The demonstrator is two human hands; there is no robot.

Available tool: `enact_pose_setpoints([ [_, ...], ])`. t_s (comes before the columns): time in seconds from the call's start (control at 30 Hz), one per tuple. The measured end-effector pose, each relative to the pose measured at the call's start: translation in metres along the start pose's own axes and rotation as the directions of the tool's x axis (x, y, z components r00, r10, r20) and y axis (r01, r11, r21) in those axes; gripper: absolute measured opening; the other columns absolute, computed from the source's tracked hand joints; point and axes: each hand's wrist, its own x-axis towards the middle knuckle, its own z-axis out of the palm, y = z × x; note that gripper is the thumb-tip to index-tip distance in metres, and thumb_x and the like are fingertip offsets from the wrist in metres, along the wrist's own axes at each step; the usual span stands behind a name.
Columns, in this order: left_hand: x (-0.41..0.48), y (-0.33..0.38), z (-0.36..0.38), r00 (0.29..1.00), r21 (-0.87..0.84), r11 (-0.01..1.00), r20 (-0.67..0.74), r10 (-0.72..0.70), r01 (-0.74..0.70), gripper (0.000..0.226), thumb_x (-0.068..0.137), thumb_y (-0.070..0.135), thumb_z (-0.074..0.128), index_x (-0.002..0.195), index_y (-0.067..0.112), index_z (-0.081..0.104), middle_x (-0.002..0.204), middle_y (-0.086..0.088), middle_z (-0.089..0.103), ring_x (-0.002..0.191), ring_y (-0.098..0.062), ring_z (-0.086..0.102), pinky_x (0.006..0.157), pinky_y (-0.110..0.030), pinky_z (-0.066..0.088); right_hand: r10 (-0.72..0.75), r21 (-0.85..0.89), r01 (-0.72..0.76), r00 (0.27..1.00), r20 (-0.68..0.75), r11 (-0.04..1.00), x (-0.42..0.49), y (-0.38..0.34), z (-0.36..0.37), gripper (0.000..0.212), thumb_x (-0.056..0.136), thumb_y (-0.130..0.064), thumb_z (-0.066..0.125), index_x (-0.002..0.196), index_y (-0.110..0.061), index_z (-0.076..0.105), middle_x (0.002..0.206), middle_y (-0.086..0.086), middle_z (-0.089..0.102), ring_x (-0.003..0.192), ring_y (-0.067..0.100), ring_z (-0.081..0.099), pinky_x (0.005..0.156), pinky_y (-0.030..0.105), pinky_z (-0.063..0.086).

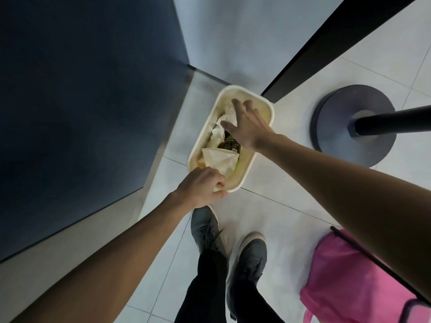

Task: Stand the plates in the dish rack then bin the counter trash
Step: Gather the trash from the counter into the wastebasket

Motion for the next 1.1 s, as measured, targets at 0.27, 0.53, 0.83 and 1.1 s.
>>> enact_pose_setpoints([
  [0.27,-0.021,0.021,-0.010,0.997,0.103,0.992,-0.035,-0.071,0.074,0.027,0.093,0.025,0.060,0.115,0.013,0.070,0.116,-0.005,0.069,0.109,-0.026,0.060,0.093,-0.039,0.047,-0.078,-0.028,0.079,0.996,0.042,0.996,-0.052,-0.008,-0.019,0.069,0.099,-0.057,0.032,0.155,-0.022,0.012,0.155,0.013,0.022,0.136,0.036,0.032,0.101,0.049,0.038],
  [0.53,-0.071,0.058,-0.064,0.970,-0.041,0.980,-0.141,-0.196,0.192,0.020,0.092,0.018,0.062,0.109,0.018,0.071,0.111,-0.003,0.070,0.101,-0.025,0.064,0.086,-0.036,0.053,-0.183,-0.123,0.196,0.977,0.108,0.973,-0.140,-0.045,-0.061,0.055,0.101,-0.051,0.033,0.145,-0.017,0.032,0.141,0.010,0.036,0.125,0.032,0.041,0.093,0.048,0.047],
  [0.83,-0.209,0.165,-0.109,0.942,-0.196,0.940,-0.133,-0.309,0.280,0.020,0.092,0.015,0.060,0.108,0.022,0.070,0.103,0.007,0.070,0.092,-0.008,0.063,0.079,-0.015,0.049,-0.206,-0.226,0.268,0.942,0.264,0.937,-0.289,-0.094,-0.129,0.045,0.101,-0.040,0.041,0.138,-0.015,0.040,0.131,0.008,0.045,0.116,0.026,0.047,0.093,0.040,0.048],
  [1.1,-0.347,0.281,-0.141,0.880,-0.392,0.859,-0.201,-0.430,0.330,0.021,0.093,0.013,0.059,0.109,0.021,0.070,0.103,0.004,0.070,0.091,-0.010,0.062,0.083,-0.024,0.052,-0.325,-0.195,0.431,0.851,0.412,0.881,-0.428,-0.173,-0.192,0.041,0.100,-0.032,0.043,0.136,-0.013,0.045,0.129,0.011,0.047,0.120,0.028,0.046,0.097,0.040,0.045],
])
